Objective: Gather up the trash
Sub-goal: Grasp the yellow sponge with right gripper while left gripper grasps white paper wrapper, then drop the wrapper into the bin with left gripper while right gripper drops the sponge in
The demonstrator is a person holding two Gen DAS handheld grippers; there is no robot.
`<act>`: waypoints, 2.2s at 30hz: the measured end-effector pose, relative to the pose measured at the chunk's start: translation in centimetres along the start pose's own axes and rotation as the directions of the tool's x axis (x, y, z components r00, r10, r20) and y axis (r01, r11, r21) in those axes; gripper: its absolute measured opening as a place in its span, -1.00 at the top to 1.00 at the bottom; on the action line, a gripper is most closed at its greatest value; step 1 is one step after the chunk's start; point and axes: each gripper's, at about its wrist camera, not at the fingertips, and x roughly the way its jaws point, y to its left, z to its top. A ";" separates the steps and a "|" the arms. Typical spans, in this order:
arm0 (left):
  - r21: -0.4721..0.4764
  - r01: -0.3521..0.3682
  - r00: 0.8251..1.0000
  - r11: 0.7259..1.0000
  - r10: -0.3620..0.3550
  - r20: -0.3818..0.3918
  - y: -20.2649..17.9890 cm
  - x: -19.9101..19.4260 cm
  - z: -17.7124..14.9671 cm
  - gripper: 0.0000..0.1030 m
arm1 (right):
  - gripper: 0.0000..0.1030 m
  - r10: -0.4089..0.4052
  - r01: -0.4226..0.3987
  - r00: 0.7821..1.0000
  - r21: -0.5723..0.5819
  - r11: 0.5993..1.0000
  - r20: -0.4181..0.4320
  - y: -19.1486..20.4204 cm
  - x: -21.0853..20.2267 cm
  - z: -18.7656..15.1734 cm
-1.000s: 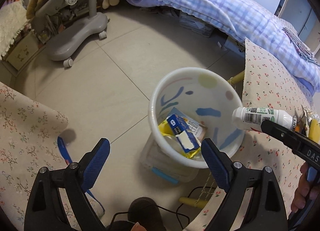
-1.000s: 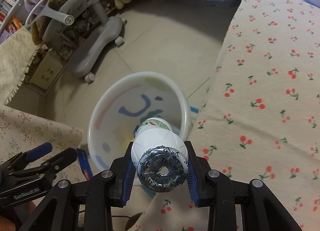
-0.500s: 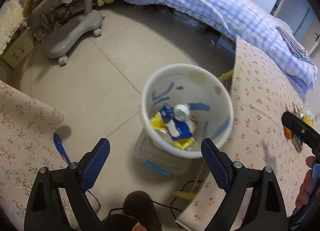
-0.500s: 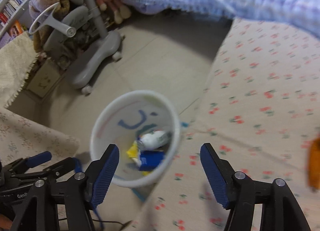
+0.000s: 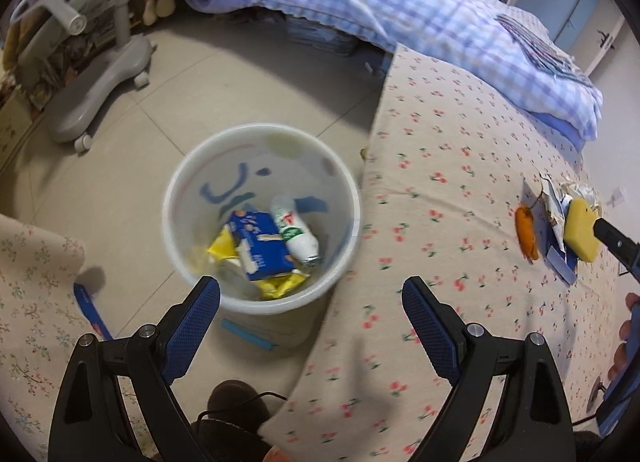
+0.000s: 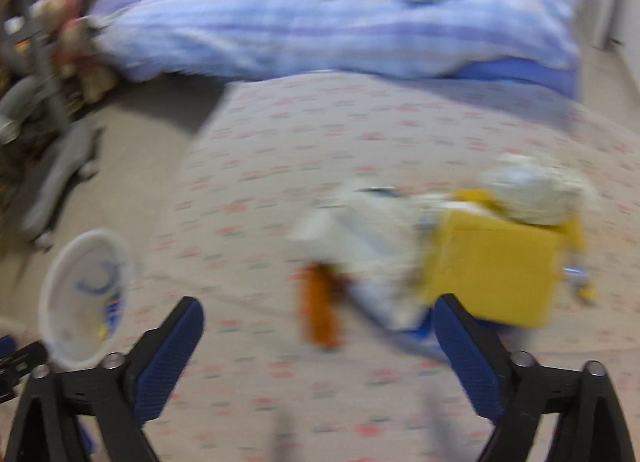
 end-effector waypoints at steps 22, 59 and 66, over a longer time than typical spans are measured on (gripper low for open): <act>0.095 0.077 0.997 0.992 -0.074 -0.035 -13.2 2.8 2.2 -1.00 | -0.67 -0.071 0.091 0.990 0.171 0.981 -0.123 -9.3 5.0 1.5; 0.118 0.302 0.951 0.946 -0.307 0.029 -23.6 5.4 4.9 0.73 | -0.57 -0.043 0.064 0.996 0.295 0.953 -0.078 -22.2 -2.7 -3.2; 0.148 0.339 0.935 0.929 -0.350 0.050 -23.5 3.1 3.8 0.86 | -0.57 -0.024 0.038 0.998 0.272 0.962 -0.054 -20.5 -3.4 -2.6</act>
